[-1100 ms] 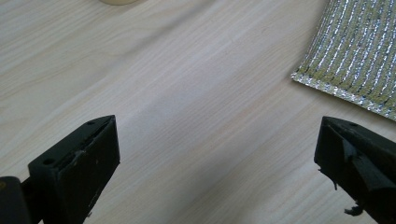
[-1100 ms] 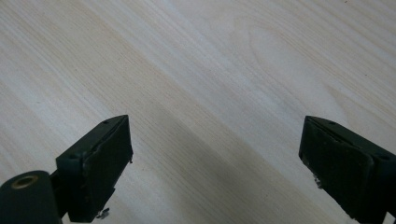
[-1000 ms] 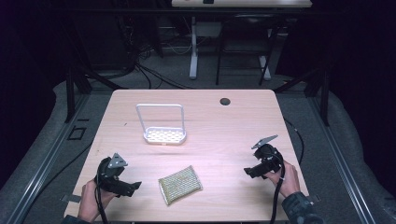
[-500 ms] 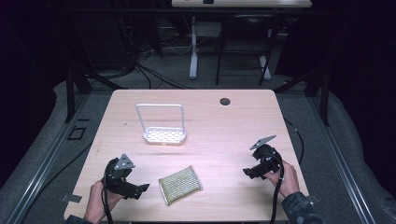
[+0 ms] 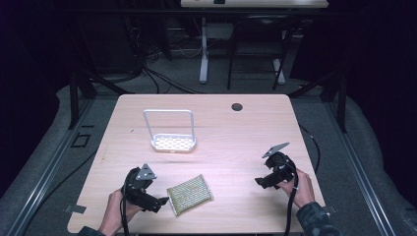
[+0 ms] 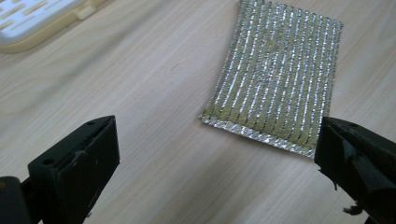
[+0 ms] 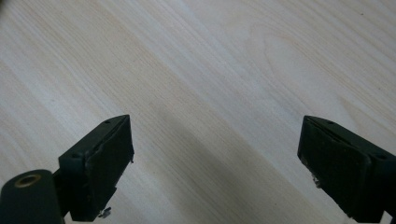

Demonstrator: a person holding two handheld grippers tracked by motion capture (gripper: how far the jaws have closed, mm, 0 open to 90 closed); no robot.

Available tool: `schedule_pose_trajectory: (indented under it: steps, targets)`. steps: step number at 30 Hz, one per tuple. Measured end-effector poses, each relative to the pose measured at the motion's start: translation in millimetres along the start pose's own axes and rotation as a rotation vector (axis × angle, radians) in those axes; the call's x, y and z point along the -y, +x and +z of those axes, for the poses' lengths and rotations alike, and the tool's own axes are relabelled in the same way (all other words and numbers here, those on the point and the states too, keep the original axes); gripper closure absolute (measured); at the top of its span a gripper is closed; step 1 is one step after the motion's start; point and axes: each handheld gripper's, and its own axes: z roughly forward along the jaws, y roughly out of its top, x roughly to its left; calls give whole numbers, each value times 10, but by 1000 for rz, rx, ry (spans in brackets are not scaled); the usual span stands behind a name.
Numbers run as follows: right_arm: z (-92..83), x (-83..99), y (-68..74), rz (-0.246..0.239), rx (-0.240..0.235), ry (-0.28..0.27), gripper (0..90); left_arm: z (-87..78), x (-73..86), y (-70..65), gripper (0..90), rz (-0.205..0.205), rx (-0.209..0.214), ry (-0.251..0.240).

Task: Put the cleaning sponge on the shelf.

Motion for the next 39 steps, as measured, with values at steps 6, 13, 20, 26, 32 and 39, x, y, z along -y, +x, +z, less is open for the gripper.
schedule_pose_trajectory:
  steps: [6, 13, 20, 26, 32, 39]
  targets:
    - [10, -12, 6, -5, 2, -4, 102, 81, -75, -116, 0, 27, 23, 11]
    - [23, -8, -2, 1, -4, -1, 103, 210, -155, -256, 0, 67, 57, 27]
    - [20, -13, 9, 4, -12, -3, 103, 350, -205, -340, 0, 91, 83, 60]
    - [23, -12, 6, 2, -25, 0, 102, 455, -282, -388, 0, 115, 111, 87]
    - [24, -11, 16, 5, -32, -3, 102, 548, -331, -392, 0, 128, 121, 117]
    - [20, -13, 16, -1, -29, -1, 103, 609, -339, -374, 0, 137, 119, 137]
